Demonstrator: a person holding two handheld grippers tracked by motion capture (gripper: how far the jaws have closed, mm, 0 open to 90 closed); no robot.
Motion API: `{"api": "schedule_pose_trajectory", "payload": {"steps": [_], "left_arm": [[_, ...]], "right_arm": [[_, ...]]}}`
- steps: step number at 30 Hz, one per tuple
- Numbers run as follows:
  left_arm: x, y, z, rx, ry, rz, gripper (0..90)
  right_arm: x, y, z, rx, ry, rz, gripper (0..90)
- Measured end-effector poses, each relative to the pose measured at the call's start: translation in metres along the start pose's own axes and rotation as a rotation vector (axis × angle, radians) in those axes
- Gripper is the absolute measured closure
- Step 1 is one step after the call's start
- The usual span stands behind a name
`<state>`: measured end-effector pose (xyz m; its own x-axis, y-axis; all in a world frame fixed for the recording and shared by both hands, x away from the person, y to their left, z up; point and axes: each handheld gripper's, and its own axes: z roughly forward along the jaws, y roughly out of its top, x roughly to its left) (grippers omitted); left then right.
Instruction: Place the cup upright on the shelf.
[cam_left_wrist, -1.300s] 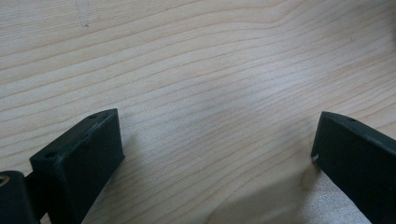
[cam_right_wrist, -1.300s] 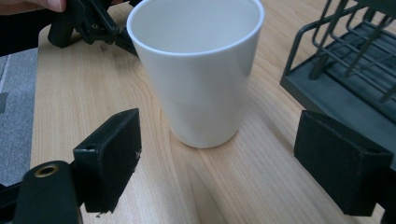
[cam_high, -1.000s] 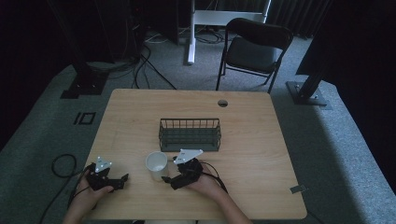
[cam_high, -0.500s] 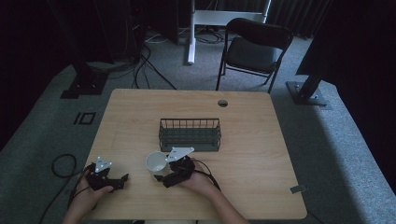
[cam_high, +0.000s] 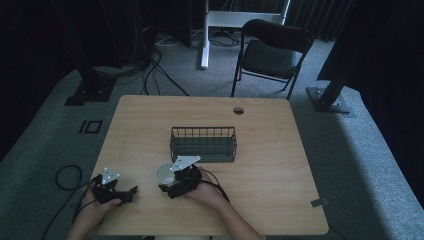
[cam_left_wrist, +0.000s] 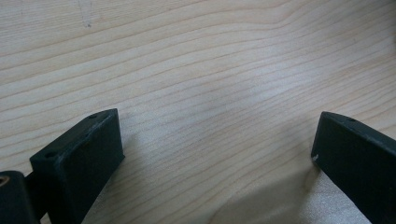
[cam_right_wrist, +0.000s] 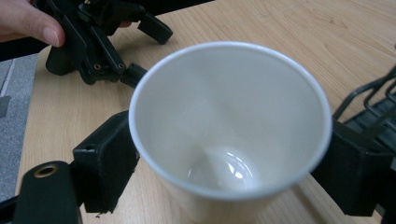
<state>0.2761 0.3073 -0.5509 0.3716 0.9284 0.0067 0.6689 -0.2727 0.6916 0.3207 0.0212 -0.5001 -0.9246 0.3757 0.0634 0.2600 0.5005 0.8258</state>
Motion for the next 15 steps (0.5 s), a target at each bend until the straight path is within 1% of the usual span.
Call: {"api": "schedule_pose_trajectory", "payload": {"steps": [1, 2, 3, 7, 8, 11, 15], "left_arm": [[0.000, 0.000, 0.000, 0.000, 0.000, 0.000, 2.4], [0.000, 0.000, 0.000, 0.000, 0.000, 0.000, 2.3], [0.000, 0.000, 0.000, 0.000, 0.000, 0.000, 2.4], [0.000, 0.000, 0.000, 0.000, 0.000, 0.000, 2.4], [0.000, 0.000, 0.000, 0.000, 0.000, 0.000, 2.3], [0.000, 0.000, 0.000, 0.000, 0.000, 0.000, 2.4], [0.000, 0.000, 0.000, 0.000, 0.000, 0.000, 2.4]], "right_arm": [[0.001, 0.001, 0.001, 0.002, -0.006, -0.004, 14.8], [0.001, 0.001, 0.002, 0.002, -0.013, -0.004, 18.1], [0.001, 0.001, 0.002, -0.002, -0.017, -0.005, 18.8], [0.002, 0.002, 0.001, -0.005, -0.038, -0.003, 19.6], [0.001, 0.003, 0.000, -0.004, -0.028, 0.000, 19.7], [0.002, 0.006, -0.003, -0.002, -0.034, -0.007, 19.7], [-0.001, 0.011, -0.008, -0.017, -0.044, 0.005, 19.8]]}}
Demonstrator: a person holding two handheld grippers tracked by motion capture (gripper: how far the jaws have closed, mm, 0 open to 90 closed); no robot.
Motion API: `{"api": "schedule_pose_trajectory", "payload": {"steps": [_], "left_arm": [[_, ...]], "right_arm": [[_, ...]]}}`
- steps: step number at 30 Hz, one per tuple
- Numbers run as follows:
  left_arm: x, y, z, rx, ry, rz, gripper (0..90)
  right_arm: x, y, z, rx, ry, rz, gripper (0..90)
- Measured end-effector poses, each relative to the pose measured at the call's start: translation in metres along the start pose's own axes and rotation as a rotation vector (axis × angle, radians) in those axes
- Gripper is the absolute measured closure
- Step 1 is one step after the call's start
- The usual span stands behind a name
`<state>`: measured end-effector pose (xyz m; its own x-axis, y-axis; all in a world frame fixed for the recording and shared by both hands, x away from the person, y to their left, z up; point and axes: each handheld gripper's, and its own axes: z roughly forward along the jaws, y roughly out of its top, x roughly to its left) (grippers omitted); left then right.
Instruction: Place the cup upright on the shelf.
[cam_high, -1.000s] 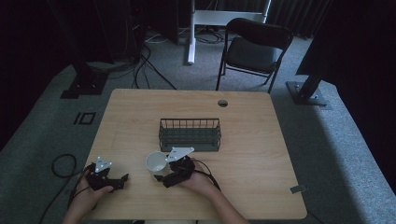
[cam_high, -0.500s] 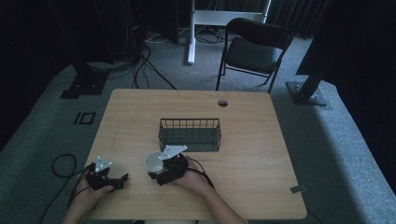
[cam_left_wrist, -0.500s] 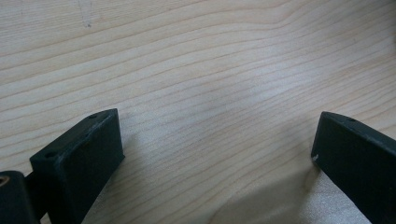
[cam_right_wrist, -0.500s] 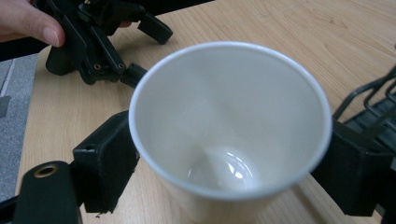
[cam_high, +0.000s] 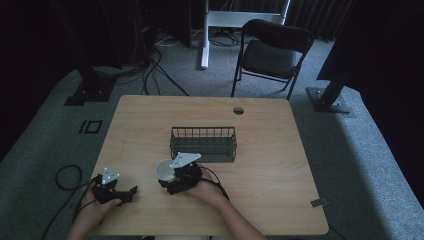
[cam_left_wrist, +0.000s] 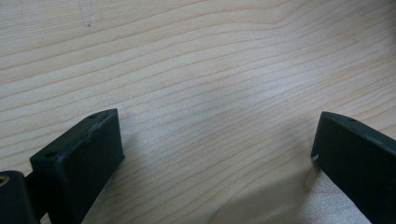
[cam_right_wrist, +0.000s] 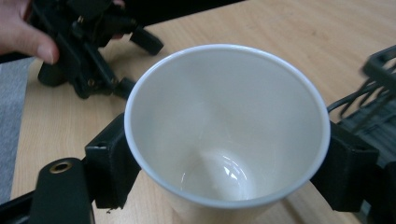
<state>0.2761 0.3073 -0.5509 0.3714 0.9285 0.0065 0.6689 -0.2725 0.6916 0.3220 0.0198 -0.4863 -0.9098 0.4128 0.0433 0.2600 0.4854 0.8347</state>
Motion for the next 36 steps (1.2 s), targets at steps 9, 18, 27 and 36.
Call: {"api": "schedule_pose_trajectory", "payload": {"steps": [9, 18, 27, 36], "left_arm": [[0.000, 0.000, 0.000, 0.000, -0.001, -0.001, 2.3], [0.000, 0.000, 0.000, 0.002, 0.000, 0.001, 2.4], [0.000, 0.000, 0.000, 0.002, -0.001, 0.000, 2.4], [0.000, 0.000, 0.000, 0.000, 0.000, 0.000, 2.4]], "right_arm": [[-0.004, 0.015, -0.013, -0.026, -0.017, 0.020, 19.9], [-0.011, 0.034, -0.029, -0.087, -0.045, 0.024, 19.9], [-0.021, 0.053, -0.037, -0.126, -0.089, 0.027, 19.9], [-0.036, 0.072, -0.043, -0.137, -0.185, 0.044, 19.9]]}}
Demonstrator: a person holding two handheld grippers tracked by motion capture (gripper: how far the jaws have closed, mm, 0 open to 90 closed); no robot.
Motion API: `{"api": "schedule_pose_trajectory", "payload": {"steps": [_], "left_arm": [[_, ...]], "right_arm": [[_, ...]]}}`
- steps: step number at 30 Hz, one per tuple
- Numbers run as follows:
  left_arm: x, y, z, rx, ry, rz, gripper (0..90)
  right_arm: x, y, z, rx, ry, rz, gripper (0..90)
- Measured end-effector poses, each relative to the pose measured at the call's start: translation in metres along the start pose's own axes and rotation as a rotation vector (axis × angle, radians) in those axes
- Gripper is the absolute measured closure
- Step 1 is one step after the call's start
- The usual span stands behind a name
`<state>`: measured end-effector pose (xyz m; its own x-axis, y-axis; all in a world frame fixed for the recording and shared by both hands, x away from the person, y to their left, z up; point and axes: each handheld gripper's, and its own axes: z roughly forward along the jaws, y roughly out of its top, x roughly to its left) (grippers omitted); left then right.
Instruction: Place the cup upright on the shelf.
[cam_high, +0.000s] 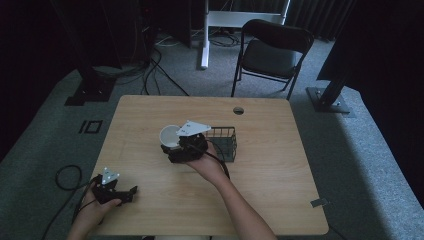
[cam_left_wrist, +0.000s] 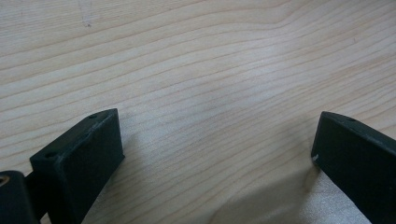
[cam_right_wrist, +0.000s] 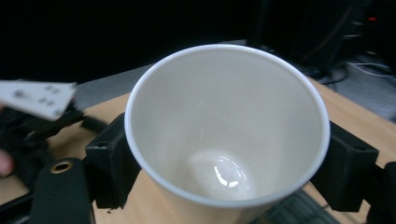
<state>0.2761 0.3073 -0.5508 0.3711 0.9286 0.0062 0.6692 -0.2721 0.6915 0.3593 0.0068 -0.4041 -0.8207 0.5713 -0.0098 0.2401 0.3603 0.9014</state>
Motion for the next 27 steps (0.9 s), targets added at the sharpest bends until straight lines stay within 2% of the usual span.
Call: {"api": "schedule_pose_trajectory", "payload": {"steps": [5, 8, 16, 20, 22, 24, 27], "left_arm": [[0.000, 0.000, 0.000, 0.000, 0.000, 0.000, 2.4], [0.000, 0.000, 0.000, 0.002, 0.000, 0.001, 2.4], [0.000, 0.000, 0.000, 0.001, 0.000, 0.002, 2.4], [0.000, 0.000, 0.000, 0.001, 0.001, 0.002, 2.4], [0.000, 0.000, 0.000, 0.001, -0.001, -0.001, 2.4], [0.000, 0.000, 0.000, 0.001, -0.001, 0.000, 2.4], [0.000, 0.000, 0.000, 0.002, -0.001, 0.000, 2.3]], "right_arm": [[-0.010, 0.005, 0.001, -0.015, -0.075, 0.006, 19.9], [-0.017, 0.006, 0.003, -0.012, -0.115, 0.025, 20.0], [-0.035, -0.001, 0.015, 0.021, -0.212, 0.075, 20.0], [-0.042, -0.011, 0.023, 0.047, -0.237, 0.101, 20.0], [-0.046, -0.016, 0.026, 0.054, -0.235, 0.121, 20.0], [-0.047, -0.022, 0.029, 0.069, -0.249, 0.118, 20.0], [-0.048, -0.030, 0.035, 0.088, -0.247, 0.130, 20.0]]}}
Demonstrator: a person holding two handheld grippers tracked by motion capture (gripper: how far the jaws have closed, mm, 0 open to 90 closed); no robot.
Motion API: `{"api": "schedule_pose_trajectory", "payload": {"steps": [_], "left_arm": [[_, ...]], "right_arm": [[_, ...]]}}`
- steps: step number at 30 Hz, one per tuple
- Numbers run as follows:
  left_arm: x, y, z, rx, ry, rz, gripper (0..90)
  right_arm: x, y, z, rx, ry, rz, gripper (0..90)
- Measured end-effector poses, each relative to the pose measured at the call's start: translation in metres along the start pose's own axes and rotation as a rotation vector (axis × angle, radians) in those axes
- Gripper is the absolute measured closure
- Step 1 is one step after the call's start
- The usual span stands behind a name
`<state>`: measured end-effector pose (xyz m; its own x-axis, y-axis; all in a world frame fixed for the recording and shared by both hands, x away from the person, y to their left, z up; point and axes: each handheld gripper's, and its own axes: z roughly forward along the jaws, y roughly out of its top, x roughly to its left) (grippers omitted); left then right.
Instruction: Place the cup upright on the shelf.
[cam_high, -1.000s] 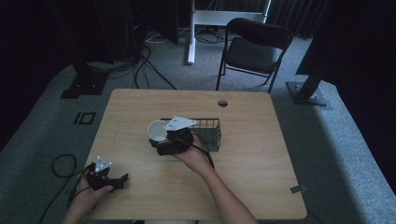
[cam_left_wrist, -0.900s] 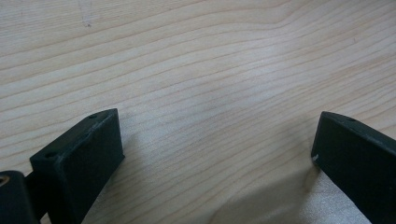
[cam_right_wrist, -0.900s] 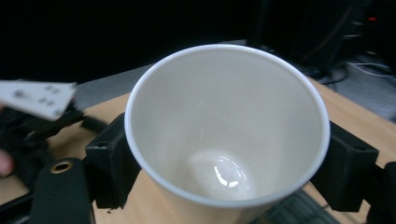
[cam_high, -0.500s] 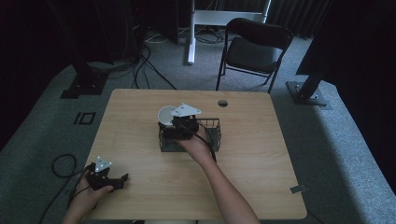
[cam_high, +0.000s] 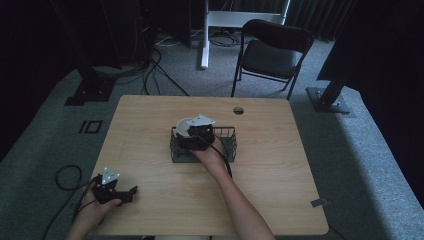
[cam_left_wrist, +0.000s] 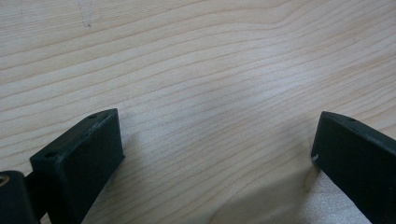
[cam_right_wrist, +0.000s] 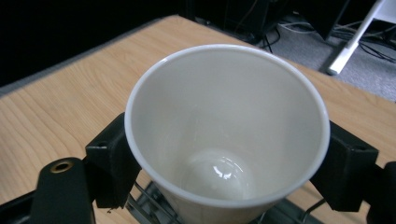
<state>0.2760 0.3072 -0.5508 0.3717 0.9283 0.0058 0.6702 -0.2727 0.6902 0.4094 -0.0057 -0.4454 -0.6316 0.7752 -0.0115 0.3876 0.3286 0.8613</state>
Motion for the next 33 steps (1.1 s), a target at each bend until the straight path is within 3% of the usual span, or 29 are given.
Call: {"api": "schedule_pose_trajectory", "payload": {"steps": [13, 18, 20, 33], "left_arm": [[0.000, 0.000, 0.000, 0.000, 0.000, 0.000, 2.4], [0.000, 0.000, 0.000, 0.000, 0.000, 0.000, 2.4], [0.000, 0.000, 0.000, 0.000, 0.000, 0.000, 2.3], [0.000, 0.000, 0.000, 0.000, 0.000, 0.000, 2.4]], "right_arm": [[0.001, -0.006, 0.009, 0.032, 0.003, 0.016, 19.9], [-0.002, -0.005, 0.009, 0.039, 0.030, 0.034, 19.3], [-0.002, -0.005, 0.009, 0.040, 0.050, 0.049, 14.5], [-0.003, -0.003, -0.005, 0.028, 0.077, 0.029, 12.0]]}}
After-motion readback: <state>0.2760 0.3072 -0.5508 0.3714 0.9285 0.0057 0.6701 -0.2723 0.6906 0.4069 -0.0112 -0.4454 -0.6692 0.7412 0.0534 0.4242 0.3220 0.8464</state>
